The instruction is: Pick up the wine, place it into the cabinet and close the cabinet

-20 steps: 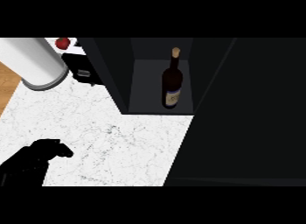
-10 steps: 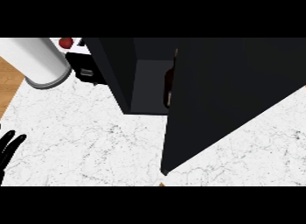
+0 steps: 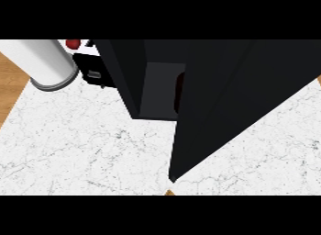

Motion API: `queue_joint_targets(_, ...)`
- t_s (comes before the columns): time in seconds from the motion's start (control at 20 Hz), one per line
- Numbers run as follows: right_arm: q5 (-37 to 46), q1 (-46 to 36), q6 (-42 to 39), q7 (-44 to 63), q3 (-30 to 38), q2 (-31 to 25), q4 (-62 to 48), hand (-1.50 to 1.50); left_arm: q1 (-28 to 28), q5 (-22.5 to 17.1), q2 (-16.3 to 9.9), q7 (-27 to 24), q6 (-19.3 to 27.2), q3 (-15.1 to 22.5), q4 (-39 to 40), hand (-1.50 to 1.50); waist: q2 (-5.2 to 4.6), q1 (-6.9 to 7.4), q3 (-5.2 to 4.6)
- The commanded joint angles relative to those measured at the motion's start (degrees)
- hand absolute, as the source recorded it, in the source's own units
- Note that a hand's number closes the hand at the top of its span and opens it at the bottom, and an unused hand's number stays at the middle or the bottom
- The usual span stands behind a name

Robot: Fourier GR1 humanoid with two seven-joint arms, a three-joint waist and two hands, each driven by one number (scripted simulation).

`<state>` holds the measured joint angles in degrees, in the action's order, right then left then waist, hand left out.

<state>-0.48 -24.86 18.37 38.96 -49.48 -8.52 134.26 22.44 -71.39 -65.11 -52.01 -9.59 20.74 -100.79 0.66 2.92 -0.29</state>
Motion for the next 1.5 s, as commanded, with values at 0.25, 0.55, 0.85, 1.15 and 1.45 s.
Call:
queue_joint_targets(0.25,-0.54,-16.96,10.93,-3.45,2.99,8.08,-17.06,1.5,1.32,-1.24,-2.4,0.17,-8.82,-4.53,5.06,-1.5,-0.86,0.63,-0.11)
queue_joint_targets(0.55,-7.17,-31.58,9.46,-3.46,16.66,8.42,-31.78,1.5,5.02,-1.01,-2.52,-0.4,-13.47,-8.06,8.09,-1.5,-0.83,0.55,0.16)
queue_joint_targets(0.85,-16.4,-38.85,0.8,-11.83,23.89,8.5,-47.54,1.5,6.16,-2.43,-2.6,2.47,-13.67,-11.63,6.43,-1.5,-1.13,0.51,0.26)
queue_joint_targets(1.15,-26.92,-39.91,-14.6,-12.61,26.6,8.51,-56.52,1.5,6.67,-2.36,-1.96,3.54,-15.01,-14.98,7.11,-1.5,-1.32,0.42,0.29)
queue_joint_targets(1.45,-36.92,-41.35,-34.02,-5.4,21.6,8.08,-63.1,1.5,7.62,-2.2,-1.71,5.44,-18.12,-16.26,9.36,-1.5,-1.48,1.3,0.16)
